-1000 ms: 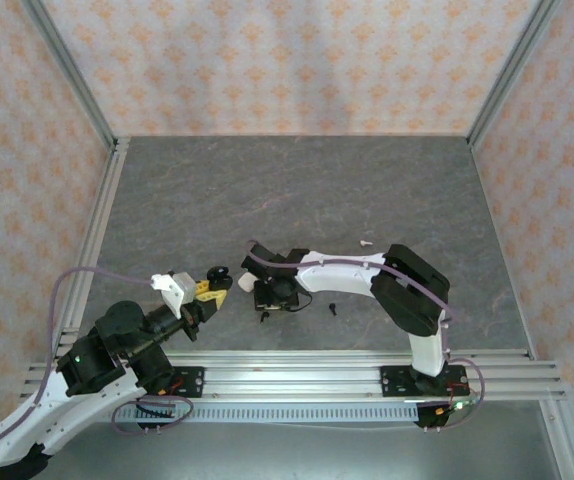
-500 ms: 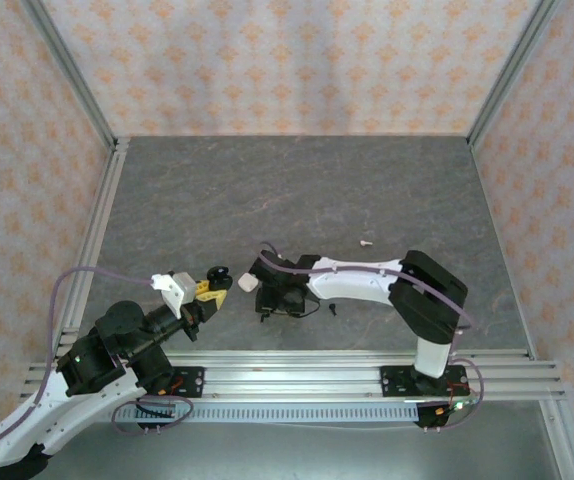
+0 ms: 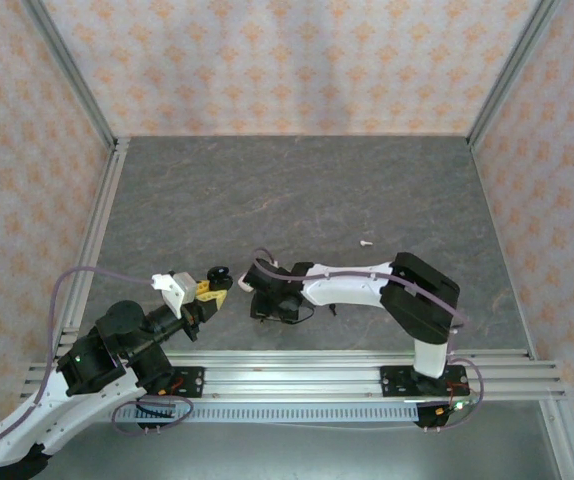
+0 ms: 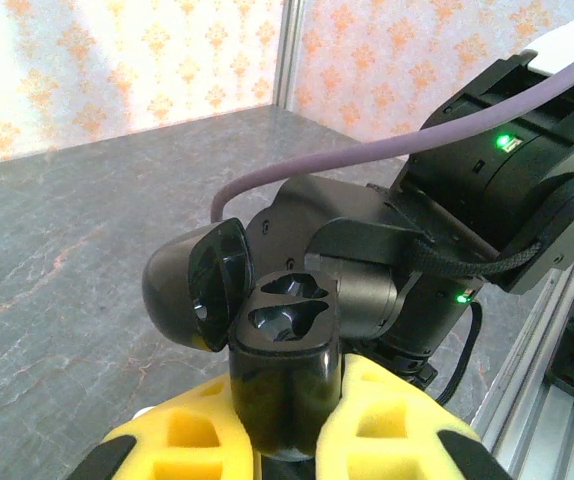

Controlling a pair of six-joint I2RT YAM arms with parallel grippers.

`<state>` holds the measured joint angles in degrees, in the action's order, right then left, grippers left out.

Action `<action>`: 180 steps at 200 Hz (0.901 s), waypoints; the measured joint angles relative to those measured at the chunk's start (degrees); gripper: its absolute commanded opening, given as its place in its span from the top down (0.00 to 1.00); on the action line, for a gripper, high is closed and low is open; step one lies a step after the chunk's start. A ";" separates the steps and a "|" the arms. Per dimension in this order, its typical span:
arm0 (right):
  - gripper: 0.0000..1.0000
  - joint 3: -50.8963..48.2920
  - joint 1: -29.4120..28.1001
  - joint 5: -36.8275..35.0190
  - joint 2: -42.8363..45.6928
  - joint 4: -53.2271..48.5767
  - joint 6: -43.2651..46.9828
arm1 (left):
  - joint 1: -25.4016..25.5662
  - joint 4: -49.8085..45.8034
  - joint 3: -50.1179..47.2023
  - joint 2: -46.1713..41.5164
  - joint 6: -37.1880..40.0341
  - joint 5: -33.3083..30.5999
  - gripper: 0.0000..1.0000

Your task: Insert the wireless bluetooth earbuds into the charging case

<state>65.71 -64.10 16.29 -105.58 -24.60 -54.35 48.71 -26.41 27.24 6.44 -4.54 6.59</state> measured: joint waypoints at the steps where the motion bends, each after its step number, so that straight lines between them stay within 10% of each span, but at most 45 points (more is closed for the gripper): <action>1: 0.53 0.00 0.02 0.00 -0.02 0.00 0.00 | 0.00 -0.02 0.00 0.00 0.00 0.00 1.00; 180: 0.78 4.26 0.31 -2.43 -2.29 -7.13 4.57 | 0.00 0.04 0.00 0.00 -0.11 0.24 1.00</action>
<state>69.97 -63.79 13.87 -107.87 -31.73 -49.78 48.71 -26.37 27.24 6.44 -4.64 6.83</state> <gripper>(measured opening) 0.233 0.136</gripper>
